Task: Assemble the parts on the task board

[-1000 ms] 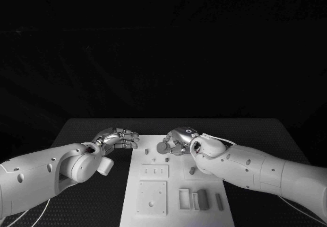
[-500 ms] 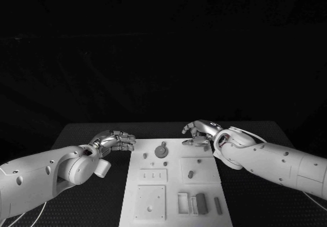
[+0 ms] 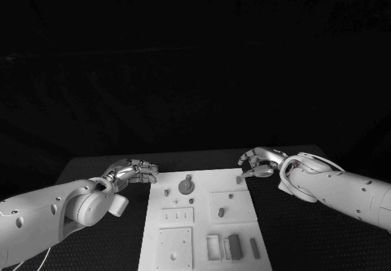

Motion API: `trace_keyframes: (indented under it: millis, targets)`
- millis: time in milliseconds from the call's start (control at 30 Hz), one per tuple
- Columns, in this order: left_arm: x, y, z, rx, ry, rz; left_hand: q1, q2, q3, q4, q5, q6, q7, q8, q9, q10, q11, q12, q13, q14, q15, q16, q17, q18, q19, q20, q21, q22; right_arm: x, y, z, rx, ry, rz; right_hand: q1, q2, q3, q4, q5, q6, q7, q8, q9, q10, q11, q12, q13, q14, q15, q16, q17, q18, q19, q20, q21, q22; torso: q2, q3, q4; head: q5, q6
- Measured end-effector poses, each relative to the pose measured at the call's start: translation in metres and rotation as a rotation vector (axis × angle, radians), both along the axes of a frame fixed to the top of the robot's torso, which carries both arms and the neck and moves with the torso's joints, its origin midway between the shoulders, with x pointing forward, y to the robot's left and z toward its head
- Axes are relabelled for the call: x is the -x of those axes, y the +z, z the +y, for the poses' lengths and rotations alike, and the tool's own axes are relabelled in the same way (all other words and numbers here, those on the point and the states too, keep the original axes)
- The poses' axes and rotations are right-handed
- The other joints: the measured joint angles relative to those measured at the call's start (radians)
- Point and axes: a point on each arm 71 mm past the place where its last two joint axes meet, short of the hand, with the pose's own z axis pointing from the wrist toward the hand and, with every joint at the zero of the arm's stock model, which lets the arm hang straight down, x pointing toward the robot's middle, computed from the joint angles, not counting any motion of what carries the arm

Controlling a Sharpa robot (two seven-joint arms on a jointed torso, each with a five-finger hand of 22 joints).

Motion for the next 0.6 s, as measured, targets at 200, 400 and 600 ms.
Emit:
trace_keyframes:
  millis: [200,400,600]
  targets:
    - [0.0,-0.004,0.002,-0.001,-0.002,0.001,0.0,0.0,0.0,0.0,0.0,0.0,0.0,0.0,0.0,0.0,0.0,0.0,0.0,0.0,0.0,-0.004,0.001,0.0,0.0,0.0,0.0,0.0,-0.002,-0.009,-0.009,0.01,-0.003,0.033,0.0,0.0,-0.008,0.003,0.0,-0.004,-0.004,0.0,-0.001,0.0,0.0,0.0,-0.001,0.0,0.0,0.0,0.0,0.0,-0.002,0.002,0.0,0.0,-0.001,0.0035,-0.0025,0.0,-0.005]
    - [0.0,-0.006,-0.003,0.002,-0.015,0.004,0.0,0.0,0.0,0.0,0.0,0.0,0.0,0.0,0.0,0.0,0.0,0.0,0.0,0.0,0.0,-0.004,0.002,0.0,0.0,0.0,0.0,0.0,-0.001,-0.023,-0.014,0.02,-0.01,0.06,0.0,0.0,-0.017,0.006,0.0,-0.005,-0.003,0.0,-0.005,0.0,0.0,0.0,-0.001,0.0,0.0,0.0,0.0,0.0,-0.004,0.004,0.0,0.0,-0.002,0.0091,-0.0024,0.0,-0.011]
    - [0.0,-0.006,-0.005,0.004,-0.022,0.003,0.0,0.0,0.0,0.0,0.0,0.0,0.0,0.0,-0.001,0.0,0.0,-0.004,0.0,0.0,0.0,-0.004,0.003,0.0,0.0,0.0,-0.004,0.0,-0.003,-0.034,-0.006,0.02,-0.005,0.071,0.0,0.0,-0.018,0.007,0.0,-0.013,-0.002,0.0,-0.006,0.0,0.0,0.0,-0.002,0.0,0.0,0.0,0.0,0.0,-0.005,0.005,0.0,0.0,-0.002,0.012,-0.0019,-0.002,-0.014]
